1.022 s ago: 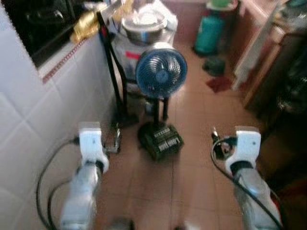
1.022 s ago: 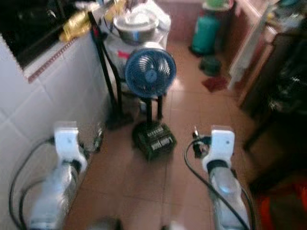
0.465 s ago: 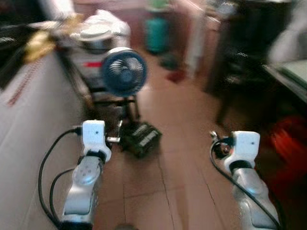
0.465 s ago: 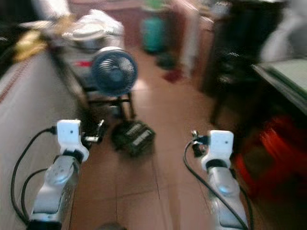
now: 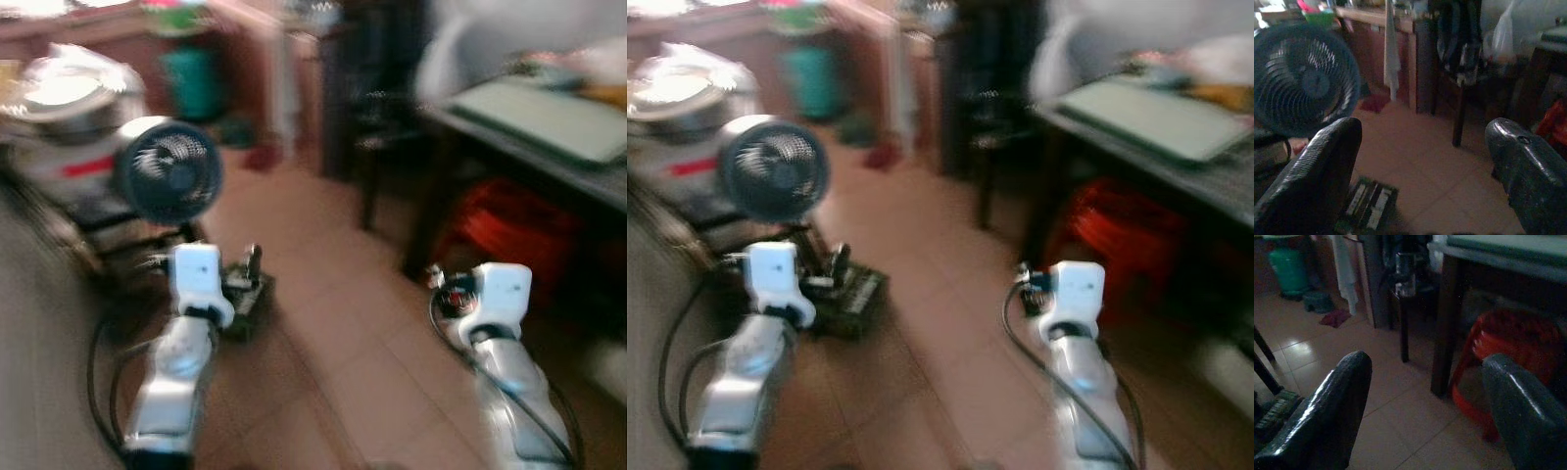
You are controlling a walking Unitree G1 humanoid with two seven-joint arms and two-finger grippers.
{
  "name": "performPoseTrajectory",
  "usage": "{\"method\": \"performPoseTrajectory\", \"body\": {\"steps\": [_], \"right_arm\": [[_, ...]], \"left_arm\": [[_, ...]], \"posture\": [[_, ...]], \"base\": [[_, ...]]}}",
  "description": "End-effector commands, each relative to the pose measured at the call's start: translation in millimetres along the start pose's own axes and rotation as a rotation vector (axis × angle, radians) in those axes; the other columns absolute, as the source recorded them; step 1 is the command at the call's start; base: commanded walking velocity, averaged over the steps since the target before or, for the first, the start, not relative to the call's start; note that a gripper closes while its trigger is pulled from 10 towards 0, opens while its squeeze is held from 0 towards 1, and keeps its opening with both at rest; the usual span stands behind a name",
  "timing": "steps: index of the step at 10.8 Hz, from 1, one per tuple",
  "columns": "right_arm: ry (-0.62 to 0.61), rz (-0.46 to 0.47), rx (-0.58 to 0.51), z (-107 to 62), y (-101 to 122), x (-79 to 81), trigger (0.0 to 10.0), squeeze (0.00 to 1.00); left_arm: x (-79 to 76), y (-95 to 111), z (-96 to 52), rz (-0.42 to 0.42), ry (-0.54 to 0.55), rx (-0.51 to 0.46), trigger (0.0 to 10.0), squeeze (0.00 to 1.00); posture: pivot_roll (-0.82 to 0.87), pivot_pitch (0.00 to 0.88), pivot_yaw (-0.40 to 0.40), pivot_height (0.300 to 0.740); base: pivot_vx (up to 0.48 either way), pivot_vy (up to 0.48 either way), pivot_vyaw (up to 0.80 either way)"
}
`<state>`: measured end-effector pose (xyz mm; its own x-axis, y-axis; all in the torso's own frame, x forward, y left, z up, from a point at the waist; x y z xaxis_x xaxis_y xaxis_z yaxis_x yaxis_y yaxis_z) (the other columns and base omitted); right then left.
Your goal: Setting the table
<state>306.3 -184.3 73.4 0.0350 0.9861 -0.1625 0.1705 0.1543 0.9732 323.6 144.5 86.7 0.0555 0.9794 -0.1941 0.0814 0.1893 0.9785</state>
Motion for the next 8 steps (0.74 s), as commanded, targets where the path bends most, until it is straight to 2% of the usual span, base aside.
{"method": "performPoseTrajectory", "body": {"steps": [1,2,4,8], "right_arm": [[0.007,-0.004,-0.018,0.4,7.2,0.1,10.0,0.0],[0.016,0.001,-0.021,0.9,8.6,1.9,10.0,0.0],[0.014,0.006,-0.027,1.6,11.0,-1.0,10.0,0.0],[0.012,0.007,-0.036,3.9,14.8,-1.1,10.0,0.0]], "left_arm": [[1.0,1.6,-0.2,-0.03,0.017,0.0,10.0,0.0],[-0.8,0.7,-0.4,0.014,-0.002,0.005,10.0,0.0],[2.5,-2.0,-1.0,-0.002,-0.003,0.015,10.0,0.0],[-1.7,1.8,1.9,-0.009,-0.016,0.006,10.0,0.0]], "posture": [[-0.02,0.001,0.041,0.74],[-0.02,0.002,0.037,0.74],[-0.03,0.003,0.036,0.74],[-0.03,0.0,0.04,0.74]], "base": [[0.0,0.0,-0.8],[0.0,0.0,-0.8],[0.0,-0.281,-0.8],[0.0,-0.376,-0.8]]}}
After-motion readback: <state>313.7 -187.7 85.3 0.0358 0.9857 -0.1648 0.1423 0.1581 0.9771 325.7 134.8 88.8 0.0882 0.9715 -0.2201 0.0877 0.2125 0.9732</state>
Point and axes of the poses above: a point about 5 cm out from each wrist's last joint towards the gripper, its own z axis pointing out of the wrist towards the gripper, its own y axis along the axis of the wrist's last joint, x = y × z, the point moved 6 cm from there along z, pointing out of the wrist towards the gripper, and after that the axes turned 10 degrees about -z, right-handed, at the moved point
